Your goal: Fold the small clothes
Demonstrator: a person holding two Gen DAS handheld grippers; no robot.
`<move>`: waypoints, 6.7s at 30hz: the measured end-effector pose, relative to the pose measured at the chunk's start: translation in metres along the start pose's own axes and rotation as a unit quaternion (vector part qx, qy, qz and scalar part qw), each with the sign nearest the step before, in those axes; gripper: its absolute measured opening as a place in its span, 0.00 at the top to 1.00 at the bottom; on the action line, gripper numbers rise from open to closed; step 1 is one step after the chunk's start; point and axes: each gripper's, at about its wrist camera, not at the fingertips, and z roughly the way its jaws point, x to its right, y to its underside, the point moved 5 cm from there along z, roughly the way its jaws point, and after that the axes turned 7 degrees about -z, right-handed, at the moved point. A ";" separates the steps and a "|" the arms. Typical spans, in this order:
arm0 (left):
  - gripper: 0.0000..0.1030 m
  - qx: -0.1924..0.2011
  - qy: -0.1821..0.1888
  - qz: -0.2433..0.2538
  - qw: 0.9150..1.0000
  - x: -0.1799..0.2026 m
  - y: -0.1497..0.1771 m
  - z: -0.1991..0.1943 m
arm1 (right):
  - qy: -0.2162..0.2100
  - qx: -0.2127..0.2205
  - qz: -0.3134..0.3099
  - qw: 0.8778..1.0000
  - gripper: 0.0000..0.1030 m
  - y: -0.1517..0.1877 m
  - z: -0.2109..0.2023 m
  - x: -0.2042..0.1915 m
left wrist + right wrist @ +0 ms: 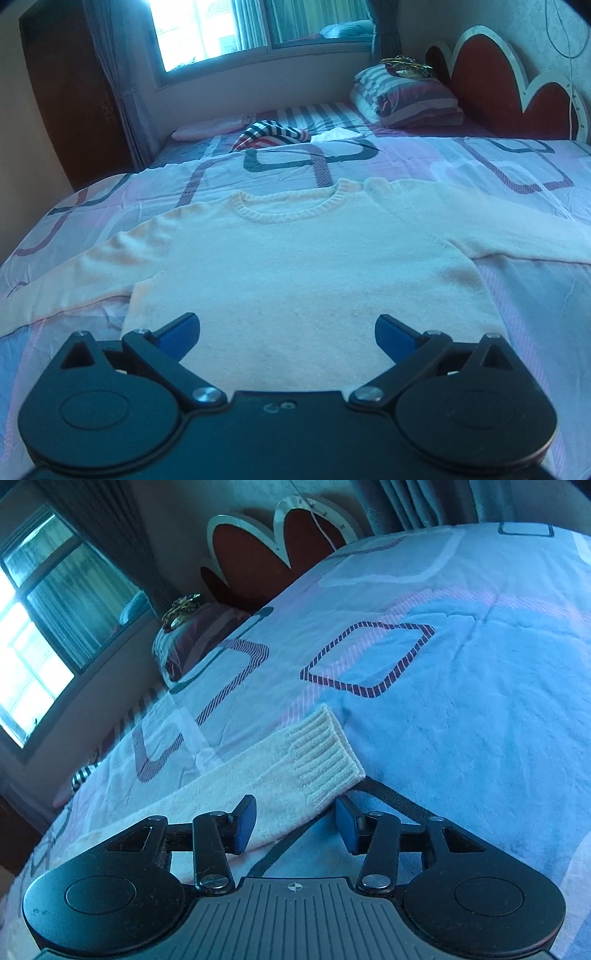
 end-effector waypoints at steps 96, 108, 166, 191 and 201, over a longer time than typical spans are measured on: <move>0.85 -0.047 0.084 -0.130 0.987 -0.158 -0.044 0.157 | -0.074 -0.069 -0.281 0.954 0.95 0.171 0.037 -0.299; 0.31 0.016 0.081 -0.011 0.997 -0.083 -0.064 0.154 | -0.223 -0.092 -0.368 0.898 0.94 0.219 0.059 -0.401; 0.32 0.006 -0.138 -0.339 0.930 -0.408 0.034 0.075 | -0.113 -0.067 -0.339 0.931 0.64 0.195 0.017 -0.344; 0.36 0.062 -0.108 -0.410 0.904 -0.478 0.028 0.093 | -0.080 -0.052 -0.337 0.937 0.64 0.200 0.013 -0.377; 0.75 0.097 -0.084 -0.503 0.855 -0.510 0.045 0.086 | -0.072 -0.052 -0.340 0.936 0.64 0.200 0.013 -0.378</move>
